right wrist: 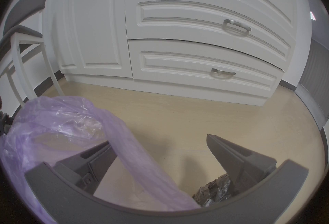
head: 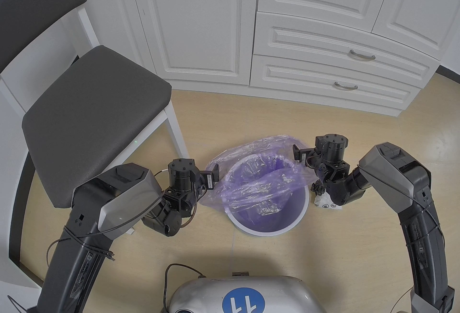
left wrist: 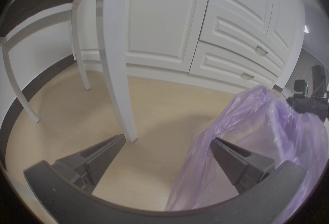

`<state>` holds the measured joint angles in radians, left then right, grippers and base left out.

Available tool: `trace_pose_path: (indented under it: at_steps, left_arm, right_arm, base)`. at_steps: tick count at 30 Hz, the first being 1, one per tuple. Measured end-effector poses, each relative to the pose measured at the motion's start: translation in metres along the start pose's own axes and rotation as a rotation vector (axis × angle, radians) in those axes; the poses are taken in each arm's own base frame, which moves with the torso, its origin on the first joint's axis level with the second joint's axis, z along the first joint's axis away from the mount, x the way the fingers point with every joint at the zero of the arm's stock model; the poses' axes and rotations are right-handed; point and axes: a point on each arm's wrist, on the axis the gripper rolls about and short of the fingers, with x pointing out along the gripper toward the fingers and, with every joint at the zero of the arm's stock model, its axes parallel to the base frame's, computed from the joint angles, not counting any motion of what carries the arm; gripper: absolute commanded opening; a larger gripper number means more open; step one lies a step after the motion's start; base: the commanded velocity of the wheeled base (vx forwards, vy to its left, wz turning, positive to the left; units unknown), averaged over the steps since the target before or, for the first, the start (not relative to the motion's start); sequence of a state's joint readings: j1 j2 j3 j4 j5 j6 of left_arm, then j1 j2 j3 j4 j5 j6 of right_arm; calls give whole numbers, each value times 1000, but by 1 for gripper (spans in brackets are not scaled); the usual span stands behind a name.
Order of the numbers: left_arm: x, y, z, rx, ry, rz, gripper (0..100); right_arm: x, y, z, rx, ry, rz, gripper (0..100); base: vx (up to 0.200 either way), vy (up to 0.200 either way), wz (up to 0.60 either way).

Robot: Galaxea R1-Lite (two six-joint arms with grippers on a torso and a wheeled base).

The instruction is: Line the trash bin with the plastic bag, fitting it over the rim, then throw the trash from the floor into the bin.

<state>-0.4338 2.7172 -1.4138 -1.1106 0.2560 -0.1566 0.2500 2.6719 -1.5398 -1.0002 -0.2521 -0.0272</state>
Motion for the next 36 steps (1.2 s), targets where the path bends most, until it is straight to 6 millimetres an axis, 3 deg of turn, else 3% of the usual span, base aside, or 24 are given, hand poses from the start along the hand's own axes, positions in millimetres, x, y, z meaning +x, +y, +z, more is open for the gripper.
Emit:
trace_pose_path:
  at_steps: [6,11,19,24,36]
  left_arm:
    - [-5,3,-6,11,62,11,100]
    - [-15,4,5,18,87,10,100]
    - [-48,6,30,50,168,-67,100]
    - [-74,8,40,126,249,-118,100]
    - [-111,9,27,283,537,-206,100]
  right_arm:
    - [0,0,-6,-5,21,-1,100]
    - [-5,-1,-2,-6,22,-4,100]
    - [-31,-6,17,-37,61,5,100]
    - [-57,-13,17,-132,155,31,100]
    - [-104,-21,-4,-339,317,233,100]
  base:
    - [0,0,0]
    - [0,0,0]
    - [0,0,0]
    - [0,0,0]
    - [0,0,0]
